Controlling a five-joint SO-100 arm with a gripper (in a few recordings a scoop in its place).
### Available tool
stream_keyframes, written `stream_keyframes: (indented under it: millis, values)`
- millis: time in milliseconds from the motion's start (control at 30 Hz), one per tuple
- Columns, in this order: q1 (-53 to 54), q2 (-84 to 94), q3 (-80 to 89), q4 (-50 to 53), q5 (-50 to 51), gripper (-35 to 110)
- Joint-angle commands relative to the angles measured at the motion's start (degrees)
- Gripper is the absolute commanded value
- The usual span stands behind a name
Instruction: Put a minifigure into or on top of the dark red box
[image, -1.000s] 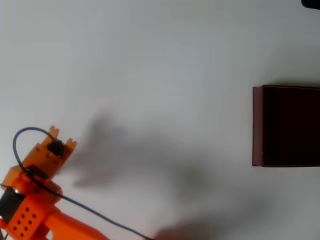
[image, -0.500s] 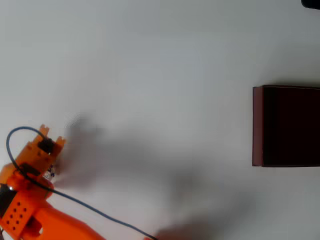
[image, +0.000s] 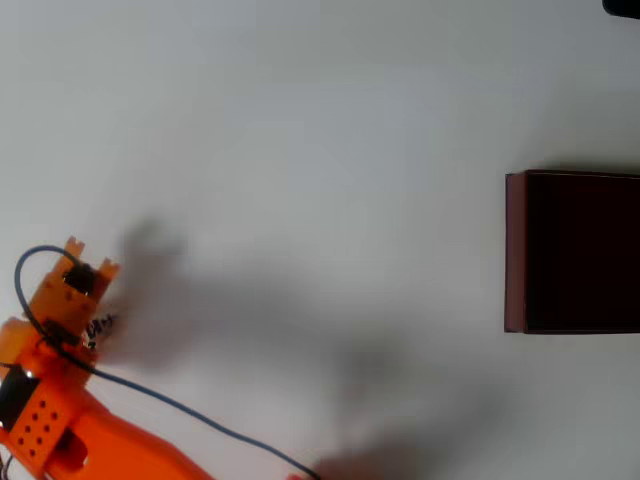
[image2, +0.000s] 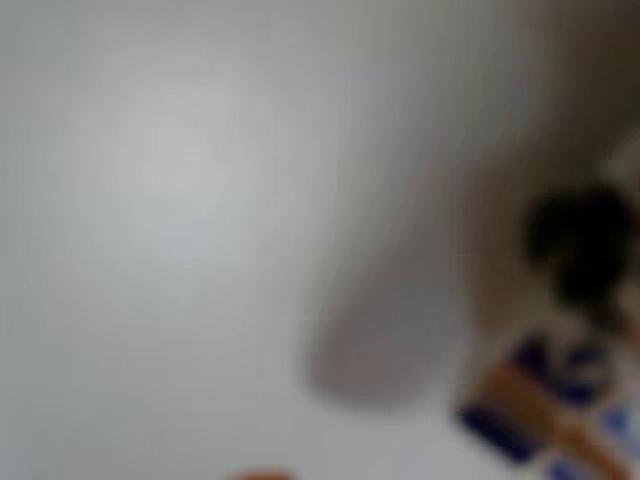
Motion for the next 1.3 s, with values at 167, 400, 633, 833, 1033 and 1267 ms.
stream_keyframes:
  millis: [167, 400, 633, 833, 1033, 1267]
  values:
    - [2.20, 1.23, 3.34, -5.80, -2.02, 19]
    - [5.01, 1.14, 5.01, -10.55, -2.64, 18]
    - [9.14, 1.05, 7.73, -16.00, -0.35, 18]
    - [9.84, 3.87, 12.48, -13.71, 1.14, 18]
    - [9.58, 6.77, 8.88, -1.05, -9.93, 16]
    - [2.55, 8.35, -2.46, 18.63, -5.62, 17]
